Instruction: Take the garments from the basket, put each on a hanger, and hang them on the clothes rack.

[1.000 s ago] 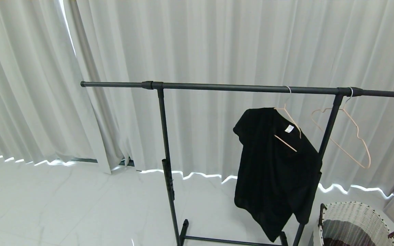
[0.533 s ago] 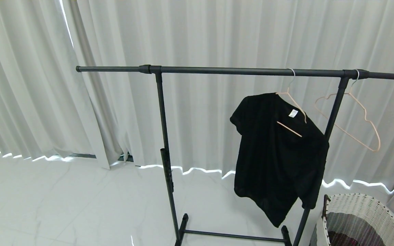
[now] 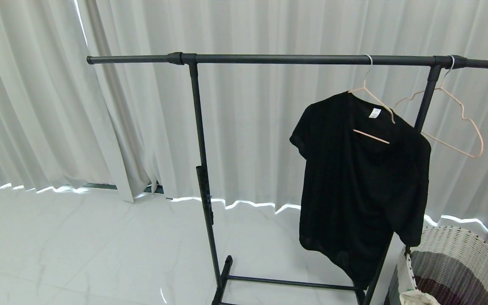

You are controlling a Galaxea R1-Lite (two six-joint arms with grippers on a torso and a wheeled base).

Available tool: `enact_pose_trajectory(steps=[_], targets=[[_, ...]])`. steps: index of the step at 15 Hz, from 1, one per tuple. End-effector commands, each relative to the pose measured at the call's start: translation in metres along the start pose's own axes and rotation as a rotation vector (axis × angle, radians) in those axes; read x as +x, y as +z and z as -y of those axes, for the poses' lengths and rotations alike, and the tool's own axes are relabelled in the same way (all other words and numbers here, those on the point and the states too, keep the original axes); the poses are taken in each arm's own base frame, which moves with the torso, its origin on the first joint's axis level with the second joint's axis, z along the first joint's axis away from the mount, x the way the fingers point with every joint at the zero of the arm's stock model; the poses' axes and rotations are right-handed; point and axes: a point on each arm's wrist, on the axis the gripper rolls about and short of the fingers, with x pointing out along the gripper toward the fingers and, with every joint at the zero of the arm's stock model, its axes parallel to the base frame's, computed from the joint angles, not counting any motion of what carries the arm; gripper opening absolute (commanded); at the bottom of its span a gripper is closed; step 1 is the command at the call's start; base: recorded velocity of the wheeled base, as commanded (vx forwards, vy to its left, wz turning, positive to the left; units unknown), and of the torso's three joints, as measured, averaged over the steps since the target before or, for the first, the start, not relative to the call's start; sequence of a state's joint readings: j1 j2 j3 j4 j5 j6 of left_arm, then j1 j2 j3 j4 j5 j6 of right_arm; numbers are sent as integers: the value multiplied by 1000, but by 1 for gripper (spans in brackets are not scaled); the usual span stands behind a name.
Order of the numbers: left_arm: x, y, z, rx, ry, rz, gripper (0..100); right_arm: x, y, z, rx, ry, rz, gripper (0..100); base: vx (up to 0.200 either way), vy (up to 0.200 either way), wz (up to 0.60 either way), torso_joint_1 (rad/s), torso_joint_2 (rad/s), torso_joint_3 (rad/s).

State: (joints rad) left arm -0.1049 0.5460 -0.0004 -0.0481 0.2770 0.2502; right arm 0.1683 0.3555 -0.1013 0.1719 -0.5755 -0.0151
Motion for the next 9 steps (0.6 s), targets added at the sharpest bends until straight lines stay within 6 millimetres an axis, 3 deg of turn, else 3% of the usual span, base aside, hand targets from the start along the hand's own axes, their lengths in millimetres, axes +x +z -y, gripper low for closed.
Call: enact_pose_trajectory(steps=[1,9], targets=[[-2,0,0,-25,-2,20,100,2,1,-1,-12,-1,-18,100,0,0,0,-178,456,290],[2,0,0,-103,-2,-29,100,1,0,0,-9,1,-7,100,0,0,0,-140,438,297]])
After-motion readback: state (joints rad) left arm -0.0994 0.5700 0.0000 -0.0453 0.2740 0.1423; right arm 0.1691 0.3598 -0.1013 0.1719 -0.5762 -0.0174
